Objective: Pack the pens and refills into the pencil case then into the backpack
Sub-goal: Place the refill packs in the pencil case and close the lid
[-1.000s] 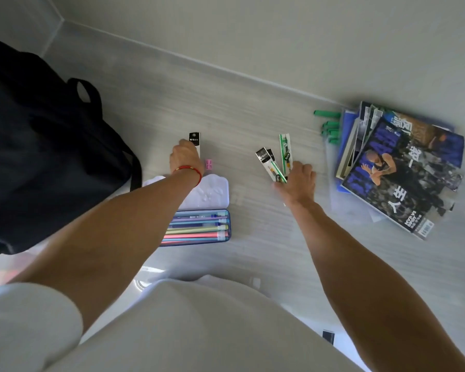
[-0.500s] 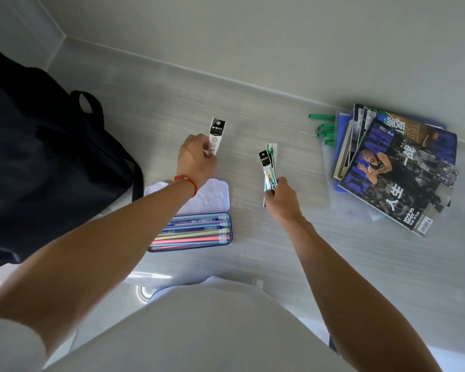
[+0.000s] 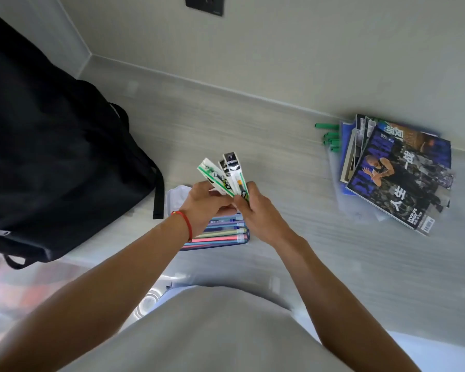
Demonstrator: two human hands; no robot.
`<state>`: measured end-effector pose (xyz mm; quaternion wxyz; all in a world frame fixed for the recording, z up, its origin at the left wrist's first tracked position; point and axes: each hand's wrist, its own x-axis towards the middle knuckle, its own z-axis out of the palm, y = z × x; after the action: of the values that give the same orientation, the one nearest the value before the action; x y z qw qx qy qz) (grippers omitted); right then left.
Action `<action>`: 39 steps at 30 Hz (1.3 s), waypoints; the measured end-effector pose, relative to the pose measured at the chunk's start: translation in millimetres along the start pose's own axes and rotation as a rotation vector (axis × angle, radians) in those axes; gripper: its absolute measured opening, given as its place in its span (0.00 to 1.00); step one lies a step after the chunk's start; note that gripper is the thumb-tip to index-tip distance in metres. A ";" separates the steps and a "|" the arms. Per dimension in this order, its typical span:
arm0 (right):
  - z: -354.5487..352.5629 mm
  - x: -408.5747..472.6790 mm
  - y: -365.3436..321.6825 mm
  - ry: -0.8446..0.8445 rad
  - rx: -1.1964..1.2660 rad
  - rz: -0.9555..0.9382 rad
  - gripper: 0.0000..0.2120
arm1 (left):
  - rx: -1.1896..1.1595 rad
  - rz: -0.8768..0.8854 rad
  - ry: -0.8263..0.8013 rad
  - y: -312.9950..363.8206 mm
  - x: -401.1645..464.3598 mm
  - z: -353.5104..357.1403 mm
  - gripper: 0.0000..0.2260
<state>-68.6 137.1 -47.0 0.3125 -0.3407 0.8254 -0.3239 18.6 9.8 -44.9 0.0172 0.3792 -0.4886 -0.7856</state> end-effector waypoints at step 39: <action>32.0 -13.5 25.7 -0.191 0.013 0.115 0.15 | 0.216 0.003 0.370 -72.5 -27.1 -77.9 0.06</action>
<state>-46.5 151.5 -81.2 0.4102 -0.3202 0.8078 -0.2769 110.6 -0.4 -104.1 0.0671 0.5158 -0.5590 -0.6457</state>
